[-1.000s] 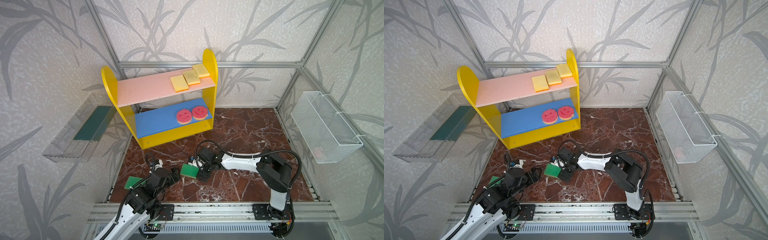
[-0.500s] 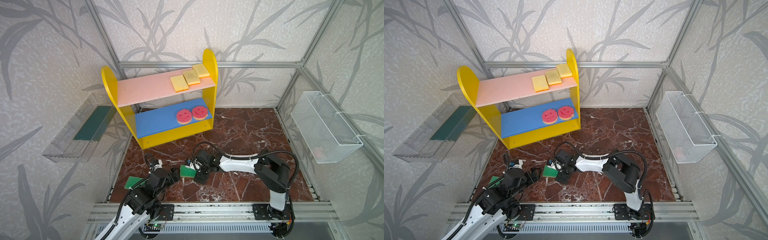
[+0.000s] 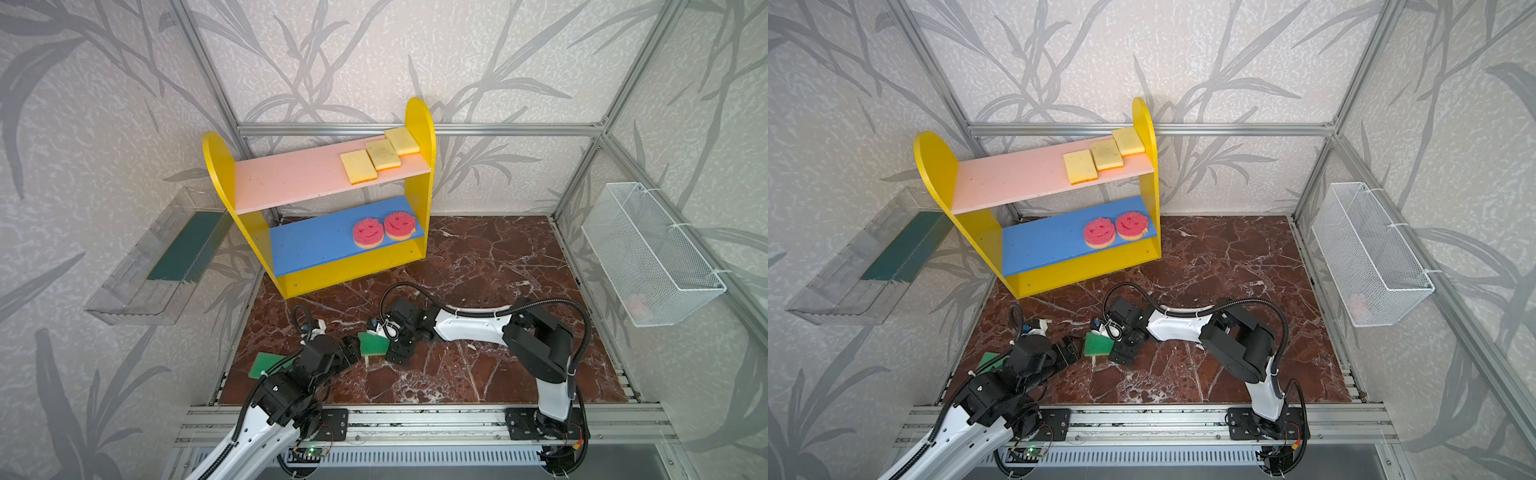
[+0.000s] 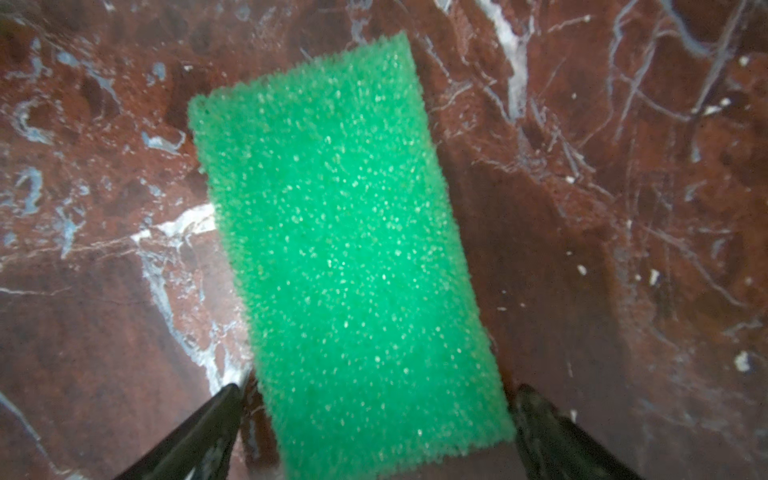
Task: Place and organize the cleaning sponges onto the shelf
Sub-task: 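Grasp the green sponge with the right gripper and lift it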
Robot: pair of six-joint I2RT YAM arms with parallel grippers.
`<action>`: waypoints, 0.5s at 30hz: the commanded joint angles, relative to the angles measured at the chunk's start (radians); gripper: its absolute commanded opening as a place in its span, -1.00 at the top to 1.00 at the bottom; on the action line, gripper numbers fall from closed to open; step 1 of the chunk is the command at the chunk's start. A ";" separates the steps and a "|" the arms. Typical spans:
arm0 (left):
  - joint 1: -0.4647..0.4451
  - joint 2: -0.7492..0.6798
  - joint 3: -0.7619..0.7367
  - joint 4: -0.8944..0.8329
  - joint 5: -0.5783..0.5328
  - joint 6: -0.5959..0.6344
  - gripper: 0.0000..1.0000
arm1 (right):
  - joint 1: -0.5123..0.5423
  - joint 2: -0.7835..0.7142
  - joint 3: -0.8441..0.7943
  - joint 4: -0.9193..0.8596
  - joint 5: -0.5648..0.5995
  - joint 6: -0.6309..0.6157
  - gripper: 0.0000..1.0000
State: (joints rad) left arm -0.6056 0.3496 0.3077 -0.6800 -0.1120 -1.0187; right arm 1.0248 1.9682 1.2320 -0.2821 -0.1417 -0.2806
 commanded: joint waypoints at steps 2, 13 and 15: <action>0.007 0.013 0.023 0.000 -0.016 0.014 -0.85 | -0.058 0.028 0.048 -0.080 -0.039 -0.073 -0.98; 0.008 0.010 0.023 -0.007 -0.012 0.013 -0.85 | -0.088 0.054 0.117 -0.169 -0.158 -0.214 -0.98; 0.010 0.010 0.023 -0.011 -0.012 0.013 -0.85 | -0.082 0.063 0.129 -0.177 -0.154 -0.228 -0.98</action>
State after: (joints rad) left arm -0.6006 0.3614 0.3077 -0.6769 -0.1108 -1.0130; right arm 0.9333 2.0045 1.3369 -0.4015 -0.2546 -0.4576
